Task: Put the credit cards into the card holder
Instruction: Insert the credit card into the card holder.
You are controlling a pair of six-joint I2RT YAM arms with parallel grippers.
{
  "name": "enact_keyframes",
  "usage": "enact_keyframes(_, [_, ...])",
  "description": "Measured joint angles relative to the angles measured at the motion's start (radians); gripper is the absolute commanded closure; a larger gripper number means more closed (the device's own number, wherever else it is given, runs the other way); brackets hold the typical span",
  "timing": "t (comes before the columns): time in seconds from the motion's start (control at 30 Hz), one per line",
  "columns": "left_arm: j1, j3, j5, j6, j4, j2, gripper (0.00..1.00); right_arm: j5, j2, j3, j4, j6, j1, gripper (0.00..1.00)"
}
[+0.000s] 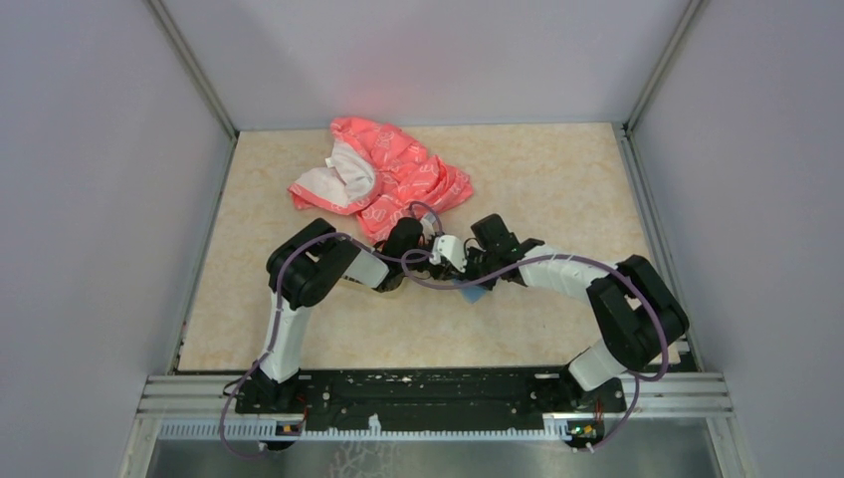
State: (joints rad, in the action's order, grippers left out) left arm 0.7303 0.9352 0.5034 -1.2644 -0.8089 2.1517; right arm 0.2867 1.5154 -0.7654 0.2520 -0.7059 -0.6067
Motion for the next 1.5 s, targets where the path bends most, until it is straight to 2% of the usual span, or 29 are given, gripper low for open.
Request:
enact_keyframes(0.4, [0.0, 0.0, 0.006, 0.0, -0.015, 0.003, 0.74, -0.069, 0.001, -0.003, 0.0, 0.016, 0.0, 1.0])
enact_keyframes(0.63, [-0.001, 0.0, 0.007, 0.0, -0.026, 0.004, 0.69, -0.103, 0.001, -0.004, -0.001, 0.03, 0.0, 1.0])
enact_keyframes(1.5, [-0.026, -0.014, 0.003, 0.013, -0.011, -0.003, 0.73, -0.214, 0.001, -0.021, -0.009, 0.077, 0.04, 1.0])
